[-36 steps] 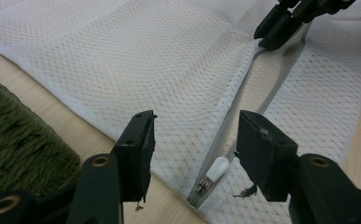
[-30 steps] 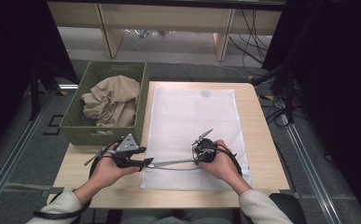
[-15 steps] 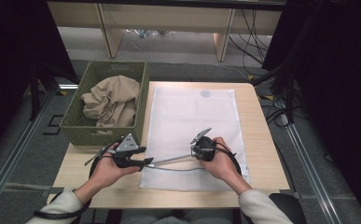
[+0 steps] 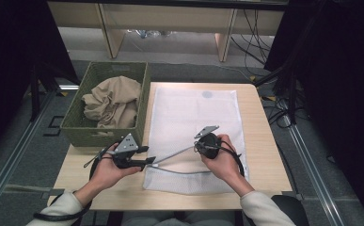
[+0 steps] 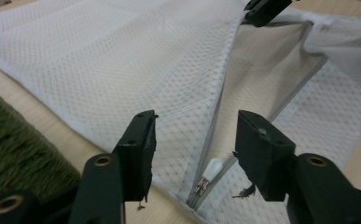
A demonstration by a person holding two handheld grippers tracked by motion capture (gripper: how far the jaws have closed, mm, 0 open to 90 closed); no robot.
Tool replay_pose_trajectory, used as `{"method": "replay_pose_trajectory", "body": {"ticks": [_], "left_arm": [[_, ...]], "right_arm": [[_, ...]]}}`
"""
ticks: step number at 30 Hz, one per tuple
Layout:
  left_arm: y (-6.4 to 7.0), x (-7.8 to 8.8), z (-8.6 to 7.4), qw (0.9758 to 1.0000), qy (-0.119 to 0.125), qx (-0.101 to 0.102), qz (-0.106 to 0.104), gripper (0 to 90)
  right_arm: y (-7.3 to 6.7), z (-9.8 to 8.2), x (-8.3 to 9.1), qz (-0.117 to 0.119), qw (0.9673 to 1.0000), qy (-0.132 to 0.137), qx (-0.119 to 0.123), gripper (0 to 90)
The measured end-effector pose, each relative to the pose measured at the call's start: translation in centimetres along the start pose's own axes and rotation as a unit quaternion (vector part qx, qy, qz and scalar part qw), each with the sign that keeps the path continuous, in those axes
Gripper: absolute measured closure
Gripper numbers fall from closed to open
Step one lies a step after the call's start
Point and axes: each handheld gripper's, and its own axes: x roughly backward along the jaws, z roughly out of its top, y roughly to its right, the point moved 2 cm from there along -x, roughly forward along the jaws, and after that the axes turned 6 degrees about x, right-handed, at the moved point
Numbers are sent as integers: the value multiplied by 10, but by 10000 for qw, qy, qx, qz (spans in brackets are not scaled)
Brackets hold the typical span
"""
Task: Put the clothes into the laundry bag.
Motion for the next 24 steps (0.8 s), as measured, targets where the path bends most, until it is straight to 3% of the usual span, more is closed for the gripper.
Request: {"method": "replay_pose_trajectory", "body": {"ticks": [6, 12, 13, 16, 17, 24], "left_arm": [[3, 3, 4, 9997, 228, -59, -114, 493], [3, 5, 6, 9994, 341, -105, -25, 481], [3, 6, 7, 9993, 345, -112, -12, 480], [3, 8, 9, 9989, 451, -86, -6, 479], [2, 9, 11, 9988, 486, -70, -11, 476], [-8, 25, 27, 9961, 818, 56, 322, 433]], "right_arm": [[3, 11, 13, -228, 9995, 224, -76, 897], [2, 21, 20, -312, 9990, 254, -186, 897], [4, 22, 20, -382, 9988, 312, -36, 897], [4, 28, 24, -366, 9986, 368, -39, 897], [3, 29, 25, -394, 9984, 385, -149, 897], [4, 39, 30, -474, 9973, 558, 27, 896]]}}
